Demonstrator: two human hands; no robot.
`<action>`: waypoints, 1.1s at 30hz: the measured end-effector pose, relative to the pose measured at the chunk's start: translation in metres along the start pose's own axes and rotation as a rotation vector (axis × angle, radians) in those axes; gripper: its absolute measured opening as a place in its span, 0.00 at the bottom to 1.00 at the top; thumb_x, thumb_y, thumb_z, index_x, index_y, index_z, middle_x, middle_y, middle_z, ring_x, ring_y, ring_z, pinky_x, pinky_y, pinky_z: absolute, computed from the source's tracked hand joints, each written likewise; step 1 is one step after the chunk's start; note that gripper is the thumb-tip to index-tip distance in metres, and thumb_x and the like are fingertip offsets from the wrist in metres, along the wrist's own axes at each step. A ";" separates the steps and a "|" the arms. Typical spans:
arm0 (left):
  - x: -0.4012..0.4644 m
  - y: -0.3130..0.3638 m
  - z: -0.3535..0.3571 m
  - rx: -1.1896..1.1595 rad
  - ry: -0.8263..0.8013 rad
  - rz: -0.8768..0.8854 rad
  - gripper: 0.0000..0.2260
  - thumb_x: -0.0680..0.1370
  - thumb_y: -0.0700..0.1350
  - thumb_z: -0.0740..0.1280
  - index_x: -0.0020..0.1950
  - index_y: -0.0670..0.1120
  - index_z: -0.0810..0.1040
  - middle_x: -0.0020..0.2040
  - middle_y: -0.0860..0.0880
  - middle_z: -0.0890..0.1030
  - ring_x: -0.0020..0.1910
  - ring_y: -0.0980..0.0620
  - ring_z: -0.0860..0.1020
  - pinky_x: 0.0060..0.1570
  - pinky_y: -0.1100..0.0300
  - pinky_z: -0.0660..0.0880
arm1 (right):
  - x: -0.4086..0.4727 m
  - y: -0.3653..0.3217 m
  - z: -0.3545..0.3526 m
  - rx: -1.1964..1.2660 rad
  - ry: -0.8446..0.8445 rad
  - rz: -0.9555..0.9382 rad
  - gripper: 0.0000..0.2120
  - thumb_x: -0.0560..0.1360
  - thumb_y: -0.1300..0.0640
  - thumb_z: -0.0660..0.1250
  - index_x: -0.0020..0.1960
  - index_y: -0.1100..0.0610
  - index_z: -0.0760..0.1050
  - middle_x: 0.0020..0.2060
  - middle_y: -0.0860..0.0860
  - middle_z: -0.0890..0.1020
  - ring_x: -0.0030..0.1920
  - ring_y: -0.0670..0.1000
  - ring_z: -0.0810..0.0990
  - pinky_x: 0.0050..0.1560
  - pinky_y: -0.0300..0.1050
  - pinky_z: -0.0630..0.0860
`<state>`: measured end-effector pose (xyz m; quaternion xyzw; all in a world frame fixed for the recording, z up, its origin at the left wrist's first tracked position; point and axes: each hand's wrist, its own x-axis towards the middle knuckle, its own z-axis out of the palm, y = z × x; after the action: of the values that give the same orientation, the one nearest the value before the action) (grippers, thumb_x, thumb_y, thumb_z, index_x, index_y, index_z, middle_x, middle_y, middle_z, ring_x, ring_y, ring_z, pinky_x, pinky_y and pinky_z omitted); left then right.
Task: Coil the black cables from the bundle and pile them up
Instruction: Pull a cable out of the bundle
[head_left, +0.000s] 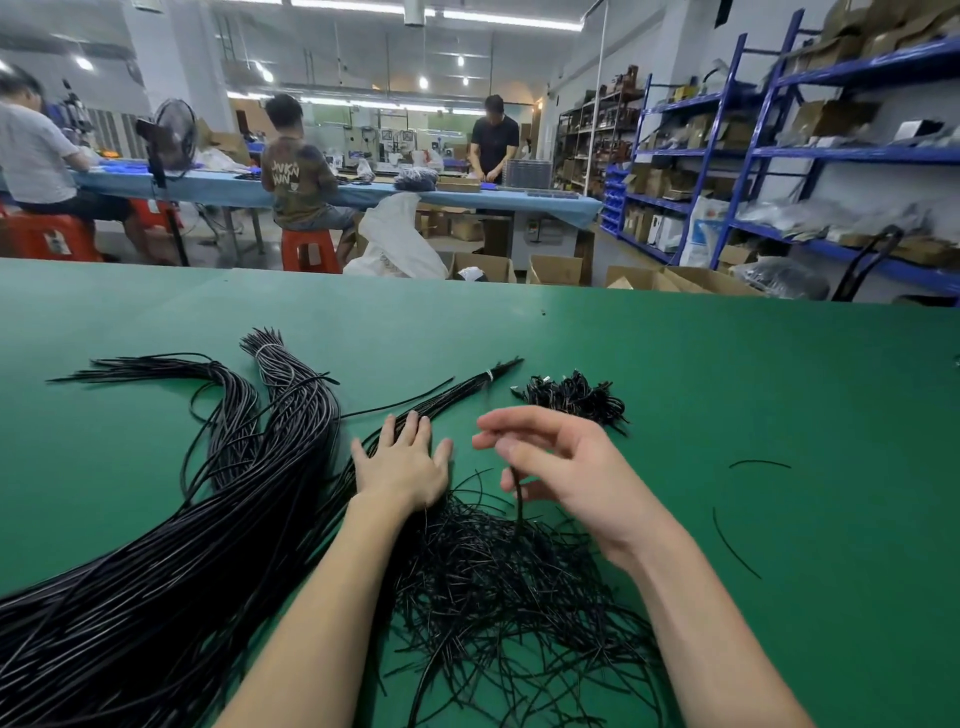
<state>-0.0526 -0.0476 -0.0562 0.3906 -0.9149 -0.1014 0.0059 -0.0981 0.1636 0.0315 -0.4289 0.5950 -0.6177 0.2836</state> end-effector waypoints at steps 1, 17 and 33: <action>0.000 0.000 0.000 0.006 -0.005 -0.003 0.28 0.84 0.59 0.43 0.83 0.52 0.46 0.83 0.54 0.43 0.81 0.50 0.40 0.76 0.36 0.41 | -0.001 -0.002 0.003 -0.010 -0.083 -0.037 0.11 0.80 0.64 0.67 0.55 0.51 0.84 0.51 0.50 0.87 0.37 0.46 0.79 0.40 0.37 0.78; 0.004 0.004 -0.003 -0.078 -0.008 -0.077 0.31 0.83 0.63 0.44 0.83 0.50 0.47 0.83 0.51 0.43 0.81 0.49 0.39 0.74 0.32 0.40 | 0.000 -0.002 -0.033 0.109 0.375 -0.094 0.11 0.80 0.64 0.67 0.52 0.49 0.83 0.49 0.47 0.88 0.39 0.42 0.79 0.38 0.36 0.73; -0.070 0.052 -0.111 -0.755 -0.682 0.621 0.12 0.82 0.47 0.66 0.61 0.41 0.75 0.52 0.47 0.86 0.27 0.52 0.74 0.28 0.65 0.70 | 0.005 -0.009 -0.044 0.529 0.495 -0.231 0.21 0.82 0.71 0.59 0.73 0.60 0.70 0.67 0.52 0.78 0.55 0.56 0.86 0.51 0.39 0.82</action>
<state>-0.0309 0.0175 0.0674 0.0212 -0.8372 -0.5331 -0.1205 -0.1373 0.1827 0.0446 -0.2427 0.4132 -0.8628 0.1609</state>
